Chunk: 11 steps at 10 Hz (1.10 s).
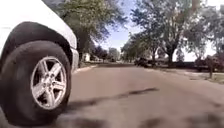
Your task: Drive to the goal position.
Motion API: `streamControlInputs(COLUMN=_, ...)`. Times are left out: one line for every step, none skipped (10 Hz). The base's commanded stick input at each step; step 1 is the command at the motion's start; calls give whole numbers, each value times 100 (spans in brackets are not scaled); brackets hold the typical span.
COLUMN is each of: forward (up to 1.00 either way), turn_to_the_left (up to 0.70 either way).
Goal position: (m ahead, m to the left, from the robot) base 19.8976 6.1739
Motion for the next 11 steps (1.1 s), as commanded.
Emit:
streamControlInputs(forward=100, turn_to_the_left=0)
streamControlInputs(forward=100, turn_to_the_left=0)
streamControlInputs(forward=100, turn_to_the_left=0)
streamControlInputs(forward=100, turn_to_the_left=0)
streamControlInputs(forward=100, turn_to_the_left=0)
streamControlInputs(forward=100, turn_to_the_left=0)
streamControlInputs(forward=100, turn_to_the_left=0)
streamControlInputs(forward=100, turn_to_the_left=0)
streamControlInputs(forward=100, turn_to_the_left=0)
streamControlInputs(forward=100, turn_to_the_left=0)
streamControlInputs(forward=100, turn_to_the_left=0)
